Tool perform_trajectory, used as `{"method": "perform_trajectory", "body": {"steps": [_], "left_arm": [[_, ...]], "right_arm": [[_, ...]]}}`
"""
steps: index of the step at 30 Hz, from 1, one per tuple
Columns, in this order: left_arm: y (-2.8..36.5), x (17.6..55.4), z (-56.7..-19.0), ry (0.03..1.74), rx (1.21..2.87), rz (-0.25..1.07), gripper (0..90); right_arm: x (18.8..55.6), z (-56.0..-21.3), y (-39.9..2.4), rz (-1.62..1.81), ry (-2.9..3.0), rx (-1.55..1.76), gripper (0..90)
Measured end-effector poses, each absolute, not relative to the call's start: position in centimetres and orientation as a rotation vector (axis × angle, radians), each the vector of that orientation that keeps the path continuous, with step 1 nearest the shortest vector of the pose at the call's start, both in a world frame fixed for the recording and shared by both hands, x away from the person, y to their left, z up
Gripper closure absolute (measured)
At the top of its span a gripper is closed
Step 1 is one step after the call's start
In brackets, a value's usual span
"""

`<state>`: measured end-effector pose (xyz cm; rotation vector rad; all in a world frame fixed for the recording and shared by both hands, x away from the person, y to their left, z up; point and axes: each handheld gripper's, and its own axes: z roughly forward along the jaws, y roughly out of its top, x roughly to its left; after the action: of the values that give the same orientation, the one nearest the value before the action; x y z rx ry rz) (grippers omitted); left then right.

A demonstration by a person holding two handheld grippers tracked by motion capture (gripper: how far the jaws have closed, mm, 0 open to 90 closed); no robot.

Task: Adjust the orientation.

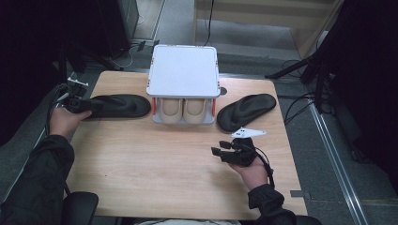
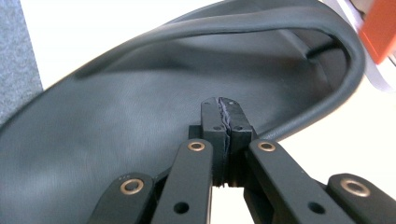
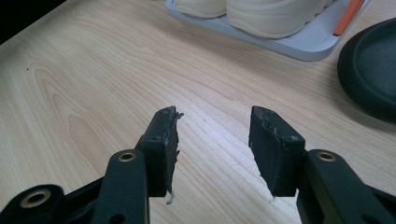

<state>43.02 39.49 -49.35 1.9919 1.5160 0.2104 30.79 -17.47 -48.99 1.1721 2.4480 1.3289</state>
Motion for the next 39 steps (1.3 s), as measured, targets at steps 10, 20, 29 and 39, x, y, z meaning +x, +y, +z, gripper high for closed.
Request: {"method": "perform_trajectory", "body": {"steps": [10, 20, 29, 39], "left_arm": [[37.4, 40.0, -49.3, 1.521, 1.972, 0.189, 90.0], [34.8, 37.9, -48.8, 1.477, 1.981, 0.187, 90.0], [33.3, 36.3, -48.9, 1.445, 1.958, 0.142, 89.9], [31.8, 35.5, -48.9, 1.414, 1.935, 0.087, 89.7]], "right_arm": [[30.8, -48.5, -17.8, 1.335, 2.438, 1.172, 54.0], [31.0, -48.3, -17.6, 1.336, 2.445, 1.159, 54.6], [31.2, -48.2, -17.0, 1.334, 2.463, 1.135, 55.4], [31.4, -48.3, -16.3, 1.338, 2.487, 1.123, 56.6]]}}
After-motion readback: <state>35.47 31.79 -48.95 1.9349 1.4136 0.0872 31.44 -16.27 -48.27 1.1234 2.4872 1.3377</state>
